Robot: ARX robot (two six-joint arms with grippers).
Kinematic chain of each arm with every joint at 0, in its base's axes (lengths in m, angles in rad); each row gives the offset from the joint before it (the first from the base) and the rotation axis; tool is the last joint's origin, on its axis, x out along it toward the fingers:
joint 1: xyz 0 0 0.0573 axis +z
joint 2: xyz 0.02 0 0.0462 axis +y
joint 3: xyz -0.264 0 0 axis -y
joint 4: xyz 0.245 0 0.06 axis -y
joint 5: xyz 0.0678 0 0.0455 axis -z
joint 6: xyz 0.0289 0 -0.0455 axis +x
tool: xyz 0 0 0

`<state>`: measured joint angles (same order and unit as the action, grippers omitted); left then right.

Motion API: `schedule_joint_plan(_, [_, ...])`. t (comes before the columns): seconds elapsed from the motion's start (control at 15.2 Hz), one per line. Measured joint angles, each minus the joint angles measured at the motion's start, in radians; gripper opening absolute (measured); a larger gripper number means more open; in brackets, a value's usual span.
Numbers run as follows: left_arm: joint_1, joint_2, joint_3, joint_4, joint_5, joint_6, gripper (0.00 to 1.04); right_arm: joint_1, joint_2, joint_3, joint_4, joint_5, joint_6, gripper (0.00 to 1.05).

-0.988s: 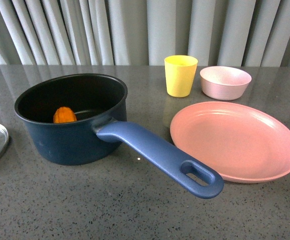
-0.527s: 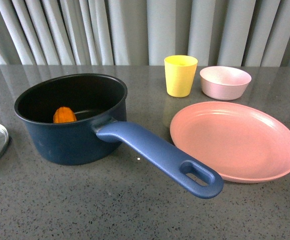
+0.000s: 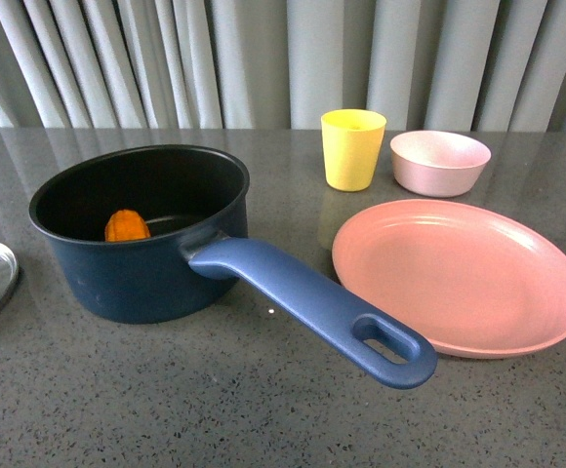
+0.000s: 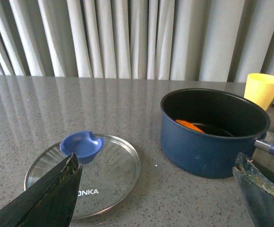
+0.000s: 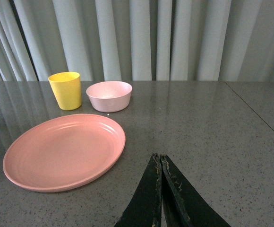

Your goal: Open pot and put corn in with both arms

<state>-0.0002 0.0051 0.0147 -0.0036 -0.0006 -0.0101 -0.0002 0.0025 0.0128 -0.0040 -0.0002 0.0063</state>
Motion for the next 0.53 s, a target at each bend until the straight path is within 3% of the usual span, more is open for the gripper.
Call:
schedule_joint_plan(0.07, [0.000, 0.000, 0.000, 0.000, 0.000, 0.000, 0.98, 0.000, 0.000, 0.000, 0.000, 0.000, 0.000, 0.02])
schedule_joint_plan(0.2, [0.000, 0.000, 0.000, 0.000, 0.000, 0.000, 0.98, 0.000, 0.000, 0.000, 0.000, 0.000, 0.000, 0.24])
schedule_joint_plan(0.26, [0.000, 0.000, 0.000, 0.000, 0.000, 0.000, 0.98, 0.000, 0.000, 0.000, 0.000, 0.000, 0.000, 0.47])
schedule_joint_plan(0.33, [0.000, 0.000, 0.000, 0.000, 0.000, 0.000, 0.98, 0.000, 0.000, 0.000, 0.000, 0.000, 0.000, 0.97])
schedule_joint_plan(0.53, [0.000, 0.000, 0.000, 0.000, 0.000, 0.000, 0.98, 0.000, 0.000, 0.000, 0.000, 0.000, 0.000, 0.98])
